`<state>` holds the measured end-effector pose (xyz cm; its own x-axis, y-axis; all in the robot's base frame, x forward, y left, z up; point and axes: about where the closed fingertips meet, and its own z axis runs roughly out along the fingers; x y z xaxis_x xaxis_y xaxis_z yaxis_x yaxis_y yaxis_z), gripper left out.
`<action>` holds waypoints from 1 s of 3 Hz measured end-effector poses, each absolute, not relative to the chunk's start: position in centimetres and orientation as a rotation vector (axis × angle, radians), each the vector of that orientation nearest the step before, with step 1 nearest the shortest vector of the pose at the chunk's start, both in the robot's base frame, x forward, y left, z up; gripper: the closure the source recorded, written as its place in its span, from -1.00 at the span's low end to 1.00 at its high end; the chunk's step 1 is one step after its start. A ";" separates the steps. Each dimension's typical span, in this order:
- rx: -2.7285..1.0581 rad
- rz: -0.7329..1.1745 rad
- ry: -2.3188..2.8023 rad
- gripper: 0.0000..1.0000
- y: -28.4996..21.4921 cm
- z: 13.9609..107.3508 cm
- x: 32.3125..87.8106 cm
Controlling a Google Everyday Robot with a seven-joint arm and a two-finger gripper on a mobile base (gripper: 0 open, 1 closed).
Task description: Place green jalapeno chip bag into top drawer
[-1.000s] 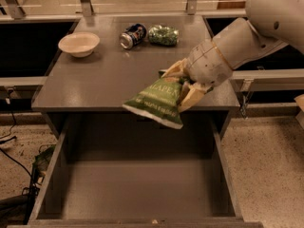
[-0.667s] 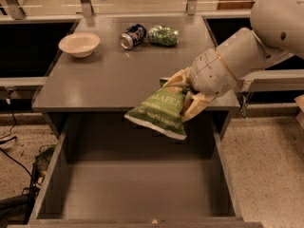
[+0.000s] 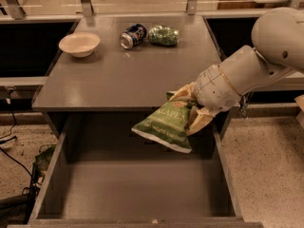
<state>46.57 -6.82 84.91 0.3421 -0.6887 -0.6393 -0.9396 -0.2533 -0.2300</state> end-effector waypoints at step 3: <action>-1.967 0.577 1.414 1.00 -7.0 79.4 40.9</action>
Offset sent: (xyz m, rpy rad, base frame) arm -0.0502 0.0066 -0.0332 0.0314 -0.0459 0.0030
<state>40.95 -6.96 79.43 0.3249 -0.6651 -0.6724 -0.9456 -0.2166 -0.2426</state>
